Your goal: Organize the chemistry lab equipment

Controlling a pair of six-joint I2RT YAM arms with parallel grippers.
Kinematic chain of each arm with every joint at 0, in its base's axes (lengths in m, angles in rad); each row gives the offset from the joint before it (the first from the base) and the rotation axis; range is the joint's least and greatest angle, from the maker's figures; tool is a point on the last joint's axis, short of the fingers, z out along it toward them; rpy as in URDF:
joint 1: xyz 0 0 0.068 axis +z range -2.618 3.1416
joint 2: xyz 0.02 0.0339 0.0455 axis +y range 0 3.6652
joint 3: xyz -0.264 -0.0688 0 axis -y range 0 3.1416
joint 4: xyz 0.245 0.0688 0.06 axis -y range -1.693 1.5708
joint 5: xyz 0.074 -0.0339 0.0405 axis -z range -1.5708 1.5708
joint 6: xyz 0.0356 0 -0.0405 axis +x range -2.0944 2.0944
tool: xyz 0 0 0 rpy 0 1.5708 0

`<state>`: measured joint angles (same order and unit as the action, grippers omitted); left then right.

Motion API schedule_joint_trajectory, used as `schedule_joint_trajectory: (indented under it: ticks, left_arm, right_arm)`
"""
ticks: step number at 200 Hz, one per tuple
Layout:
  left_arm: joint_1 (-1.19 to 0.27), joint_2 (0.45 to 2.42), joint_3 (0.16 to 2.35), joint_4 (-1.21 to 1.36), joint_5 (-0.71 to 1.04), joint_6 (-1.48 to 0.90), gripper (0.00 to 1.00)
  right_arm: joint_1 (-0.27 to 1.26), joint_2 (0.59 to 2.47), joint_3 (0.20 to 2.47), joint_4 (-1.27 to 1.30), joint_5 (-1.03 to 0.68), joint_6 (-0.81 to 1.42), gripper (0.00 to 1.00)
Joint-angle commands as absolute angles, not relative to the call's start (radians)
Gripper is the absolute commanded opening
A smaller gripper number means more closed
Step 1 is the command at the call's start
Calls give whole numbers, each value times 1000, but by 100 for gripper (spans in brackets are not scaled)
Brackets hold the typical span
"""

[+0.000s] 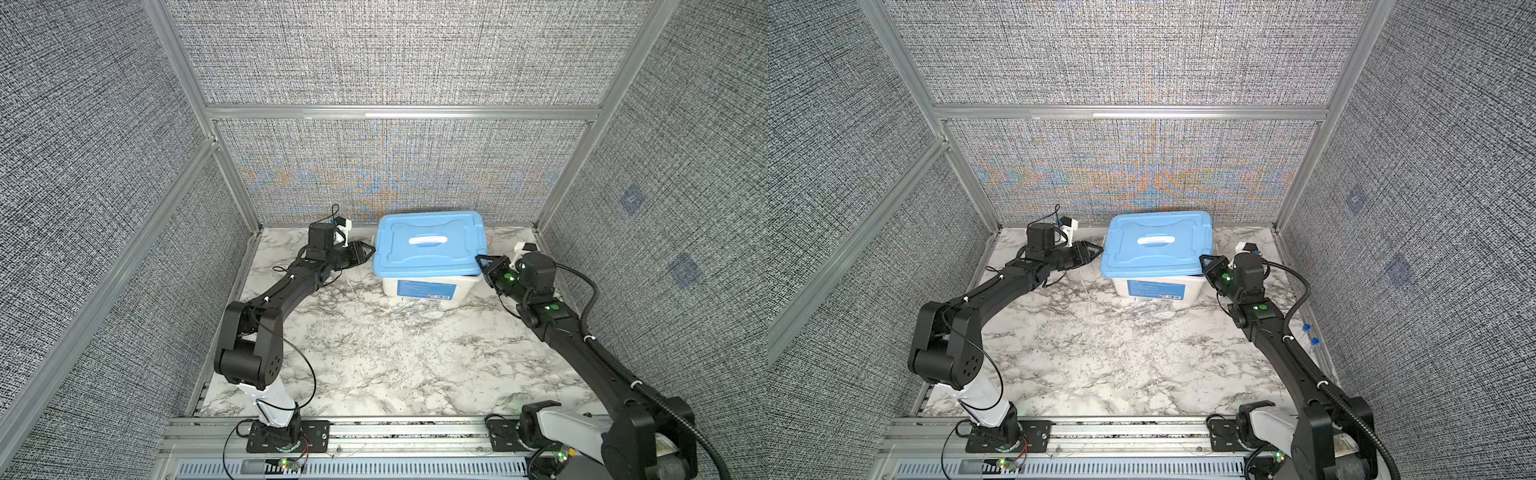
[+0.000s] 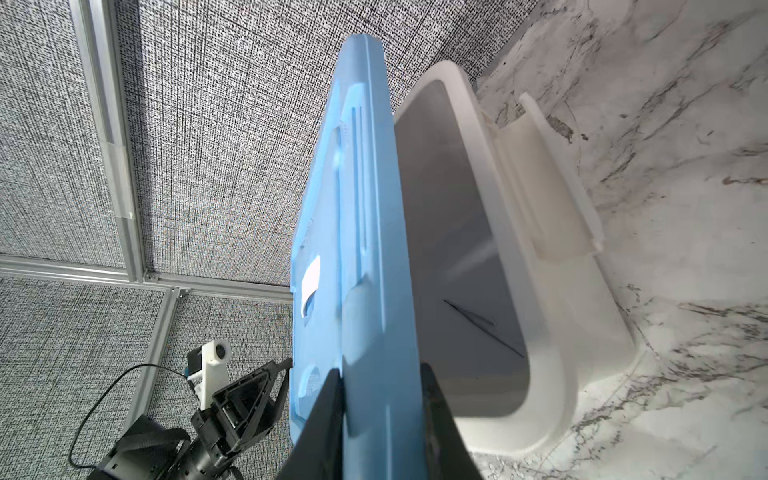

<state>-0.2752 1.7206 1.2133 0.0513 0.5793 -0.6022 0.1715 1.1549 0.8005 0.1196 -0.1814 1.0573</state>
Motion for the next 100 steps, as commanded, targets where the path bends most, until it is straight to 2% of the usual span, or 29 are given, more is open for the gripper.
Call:
schedule_joint_trajectory:
  ticks: [1, 100]
  left_arm:
    - [-281, 1730, 1224, 90, 600, -619, 45]
    - [-316, 1791, 1262, 102, 618, -626, 44]
  right_arm:
    - [176, 1150, 786, 118, -61, 1029, 20]
    - [198, 1126, 770, 85, 20, 986, 20]
